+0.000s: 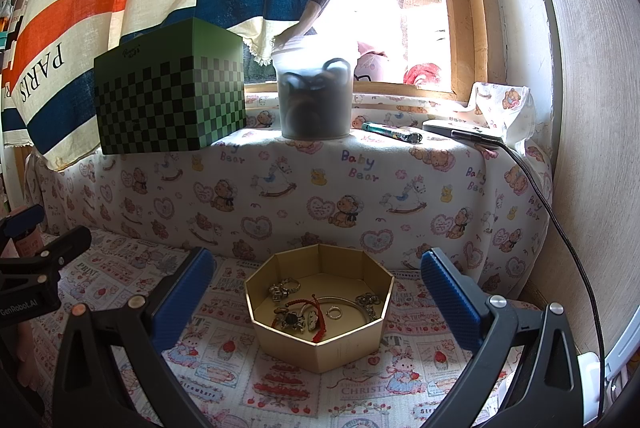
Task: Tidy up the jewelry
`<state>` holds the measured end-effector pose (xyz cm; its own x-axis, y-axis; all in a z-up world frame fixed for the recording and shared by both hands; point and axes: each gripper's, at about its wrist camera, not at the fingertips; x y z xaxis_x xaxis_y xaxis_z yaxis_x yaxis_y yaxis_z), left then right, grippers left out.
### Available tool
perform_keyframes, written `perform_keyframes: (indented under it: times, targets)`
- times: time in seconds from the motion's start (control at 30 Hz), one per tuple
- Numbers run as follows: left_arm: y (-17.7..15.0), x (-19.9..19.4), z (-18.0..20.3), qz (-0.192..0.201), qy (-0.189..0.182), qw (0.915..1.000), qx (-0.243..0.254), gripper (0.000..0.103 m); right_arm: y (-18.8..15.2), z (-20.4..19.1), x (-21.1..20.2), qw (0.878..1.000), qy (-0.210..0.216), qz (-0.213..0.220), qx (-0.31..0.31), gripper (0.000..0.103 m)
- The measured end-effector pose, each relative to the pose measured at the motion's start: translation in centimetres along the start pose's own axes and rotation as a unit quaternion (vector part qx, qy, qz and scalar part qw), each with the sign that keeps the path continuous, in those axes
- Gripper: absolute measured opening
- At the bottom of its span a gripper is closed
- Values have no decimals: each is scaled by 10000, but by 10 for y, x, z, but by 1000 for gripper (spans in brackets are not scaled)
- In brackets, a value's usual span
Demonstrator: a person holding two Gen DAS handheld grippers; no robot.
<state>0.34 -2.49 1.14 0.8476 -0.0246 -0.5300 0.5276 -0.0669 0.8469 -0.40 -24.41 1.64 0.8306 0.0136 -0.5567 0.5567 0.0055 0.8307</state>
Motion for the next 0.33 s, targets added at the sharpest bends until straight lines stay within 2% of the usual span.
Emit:
perform_keyframes:
  times: [0.33]
  targets:
    - [-1,2,-3,-47,14,10000,-33,103,0,0,0,10000,1,-2,1,103]
Point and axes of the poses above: each gripper's, at about its wrist camera, not at the fingertips, and x roughly the way its jaws point, z to its right, y to its top, and after that the axes turned 14 degrees about -z, right-handed
